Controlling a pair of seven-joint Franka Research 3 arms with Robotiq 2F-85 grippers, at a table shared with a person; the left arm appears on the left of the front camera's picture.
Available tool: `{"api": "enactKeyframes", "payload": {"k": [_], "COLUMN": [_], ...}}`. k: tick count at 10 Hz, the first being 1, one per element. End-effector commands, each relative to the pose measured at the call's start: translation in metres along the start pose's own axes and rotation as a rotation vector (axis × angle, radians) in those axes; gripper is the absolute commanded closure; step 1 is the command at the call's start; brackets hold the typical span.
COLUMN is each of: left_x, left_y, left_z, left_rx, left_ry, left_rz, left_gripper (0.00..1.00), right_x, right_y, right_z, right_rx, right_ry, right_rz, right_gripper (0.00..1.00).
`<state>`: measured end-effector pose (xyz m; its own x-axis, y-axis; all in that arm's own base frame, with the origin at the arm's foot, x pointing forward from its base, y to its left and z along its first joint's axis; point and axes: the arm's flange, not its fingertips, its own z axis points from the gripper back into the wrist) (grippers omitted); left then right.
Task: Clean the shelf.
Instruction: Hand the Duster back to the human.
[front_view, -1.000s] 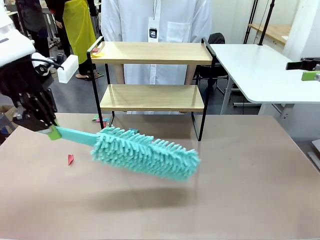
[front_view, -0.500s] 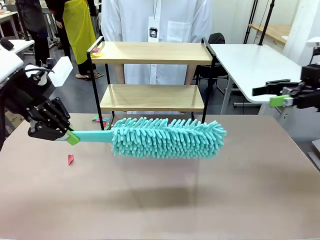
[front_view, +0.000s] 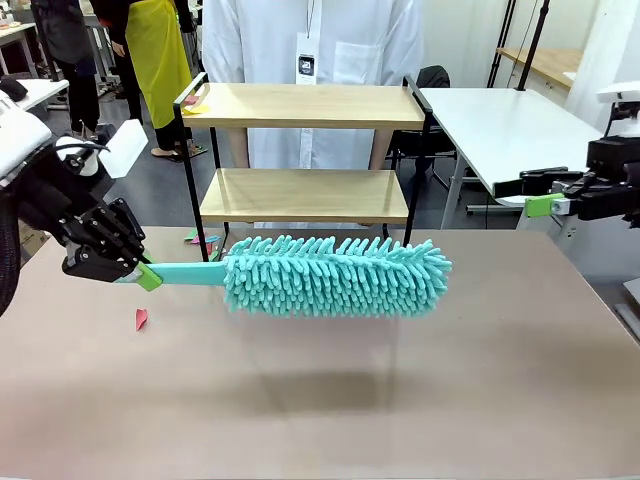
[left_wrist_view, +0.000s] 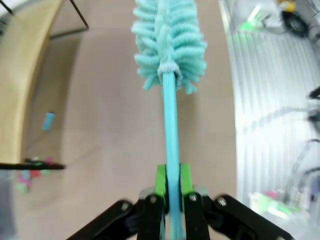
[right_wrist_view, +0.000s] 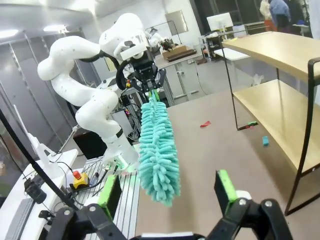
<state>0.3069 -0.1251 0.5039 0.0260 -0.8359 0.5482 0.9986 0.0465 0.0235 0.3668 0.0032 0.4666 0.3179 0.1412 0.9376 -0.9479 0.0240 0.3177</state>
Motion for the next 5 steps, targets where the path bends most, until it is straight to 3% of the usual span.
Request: {"api": "enactKeyframes", "payload": {"k": [1, 5], "left_x": [0.008, 0.018], "left_y": [0.011, 0.018], "left_z": [-0.009, -0.029], "left_rx": [-0.023, -0.020], "left_ry": [-0.032, -0.080], "left_rz": [0.016, 0.037], "left_gripper": [0.87, 0.87], "right_x": [-0.010, -0.038], "right_y": [0.008, 0.019], "right_z": [-0.022, -0.069], "right_rx": [-0.062, -0.064], "right_ry": [0.032, -0.057], "right_rz": [0.068, 0.126], "right_gripper": [0.00, 0.00]}}
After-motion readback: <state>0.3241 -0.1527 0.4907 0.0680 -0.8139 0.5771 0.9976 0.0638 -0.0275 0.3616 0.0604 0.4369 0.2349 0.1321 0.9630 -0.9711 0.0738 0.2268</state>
